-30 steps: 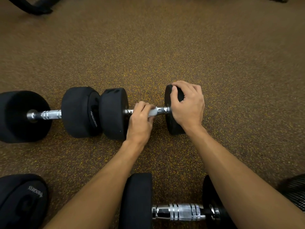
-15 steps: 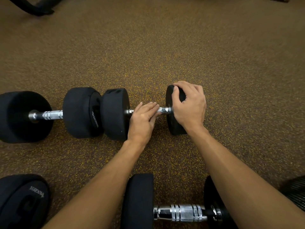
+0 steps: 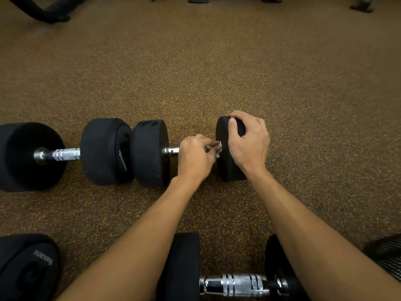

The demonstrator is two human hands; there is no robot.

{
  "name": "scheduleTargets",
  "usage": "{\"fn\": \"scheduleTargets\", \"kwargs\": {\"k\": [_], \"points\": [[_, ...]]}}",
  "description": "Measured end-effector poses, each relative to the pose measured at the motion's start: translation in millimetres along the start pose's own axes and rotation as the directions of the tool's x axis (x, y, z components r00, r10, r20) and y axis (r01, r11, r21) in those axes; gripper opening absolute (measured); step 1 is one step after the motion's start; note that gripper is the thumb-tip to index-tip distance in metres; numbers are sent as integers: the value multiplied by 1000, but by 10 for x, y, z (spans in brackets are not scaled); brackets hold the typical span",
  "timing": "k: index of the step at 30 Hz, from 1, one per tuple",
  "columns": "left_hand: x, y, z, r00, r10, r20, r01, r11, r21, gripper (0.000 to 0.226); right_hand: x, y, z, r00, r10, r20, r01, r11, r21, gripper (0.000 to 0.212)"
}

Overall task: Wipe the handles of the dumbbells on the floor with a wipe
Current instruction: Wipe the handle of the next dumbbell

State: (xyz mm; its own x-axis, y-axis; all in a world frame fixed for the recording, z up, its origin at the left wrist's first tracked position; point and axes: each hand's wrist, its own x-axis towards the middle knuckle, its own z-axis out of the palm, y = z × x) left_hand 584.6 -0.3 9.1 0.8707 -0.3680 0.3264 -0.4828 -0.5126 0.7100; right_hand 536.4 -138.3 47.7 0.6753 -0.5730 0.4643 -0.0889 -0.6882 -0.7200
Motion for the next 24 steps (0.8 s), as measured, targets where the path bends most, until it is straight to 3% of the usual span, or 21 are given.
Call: {"fn": "scheduleTargets", "kwargs": {"k": [5,10,14,18,24], "points": [[-51,-10,-22,994,109,-2,-109,994,4,13,-1,-3,4,1000,0,-1,0,1000,-8,24],[24,47,20,999,-45,-22,46,996,72,16,-7,-7,9,1000,-8,-13,8,1000,-7,24],[-41,20,10,997,80,8,-80,989,120,17,-24,-1,12,1000,-11,-14,11,1000,-13,25],[38,92,-39,1000,-18,-4,18,981,192,18,-3,-15,9,1000,-9,-7,9,1000,-7,26],[-95,49,-60,998,65,16,-67,980,185,16,-56,-27,25,1000,-15,12,16,1000,-24,26]]}}
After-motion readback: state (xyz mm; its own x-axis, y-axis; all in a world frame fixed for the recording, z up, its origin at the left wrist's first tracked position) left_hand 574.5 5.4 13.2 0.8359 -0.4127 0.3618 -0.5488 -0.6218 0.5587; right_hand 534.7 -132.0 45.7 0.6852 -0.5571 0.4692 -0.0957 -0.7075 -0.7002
